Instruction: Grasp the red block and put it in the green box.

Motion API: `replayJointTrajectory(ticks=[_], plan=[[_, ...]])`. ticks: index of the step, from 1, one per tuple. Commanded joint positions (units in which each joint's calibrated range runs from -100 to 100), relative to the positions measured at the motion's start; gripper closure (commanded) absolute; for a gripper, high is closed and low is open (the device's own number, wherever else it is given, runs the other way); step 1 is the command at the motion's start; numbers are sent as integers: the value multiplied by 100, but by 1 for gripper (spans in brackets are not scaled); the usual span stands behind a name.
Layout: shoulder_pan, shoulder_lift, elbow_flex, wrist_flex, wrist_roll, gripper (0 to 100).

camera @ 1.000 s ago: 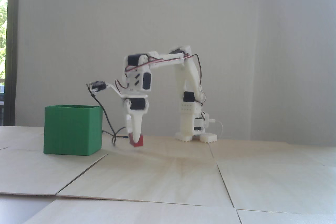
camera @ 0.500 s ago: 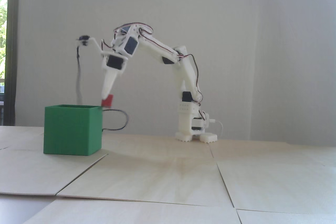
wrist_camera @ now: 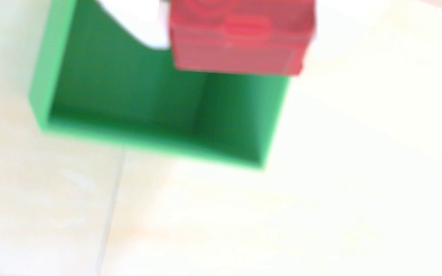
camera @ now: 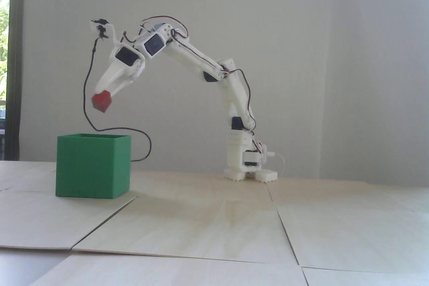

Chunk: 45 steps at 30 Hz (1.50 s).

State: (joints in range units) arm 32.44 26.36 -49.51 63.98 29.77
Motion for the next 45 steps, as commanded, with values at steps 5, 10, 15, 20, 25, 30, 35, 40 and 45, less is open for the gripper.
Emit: replayJointTrajectory(ticks=[5,10,15,20,25,30,35,40,45], plan=[[41,-729,-497,-436,-26,75],[-23,-761,-355,-436,-52,95],[-192,-840,239,-428,-31,97],[-602,-1550,1570,-6,323,98],[-1318,-3129,4268,230,1005,98],[-2484,-5206,7888,-1187,1437,98],[-3128,-6880,10878,-2494,1755,98],[-3216,-8009,12954,-3042,2015,98],[-3232,-9288,14614,-3025,2353,98]])
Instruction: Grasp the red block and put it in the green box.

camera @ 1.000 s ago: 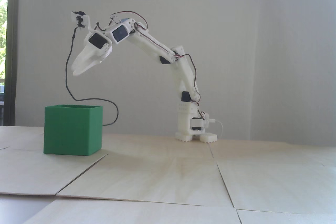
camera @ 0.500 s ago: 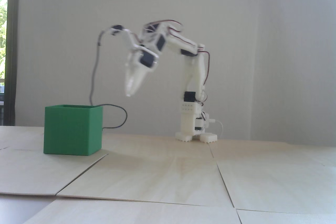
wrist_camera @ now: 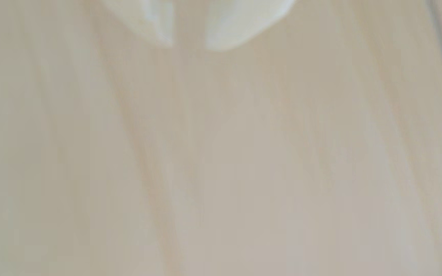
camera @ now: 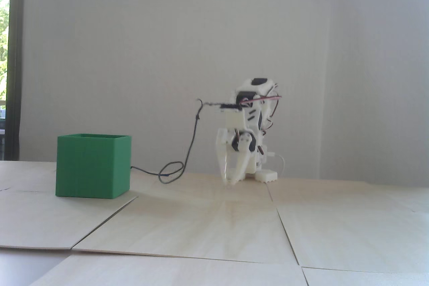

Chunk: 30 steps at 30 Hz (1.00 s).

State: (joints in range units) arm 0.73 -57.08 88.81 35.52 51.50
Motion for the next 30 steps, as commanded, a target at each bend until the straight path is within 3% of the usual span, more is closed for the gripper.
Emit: replayJointTrajectory(ticks=[1,11,30], plan=[[-93,-1197,986,-11,191,98],[-833,-3424,933,4230,175,98],[-262,-4166,933,4137,165,98]])
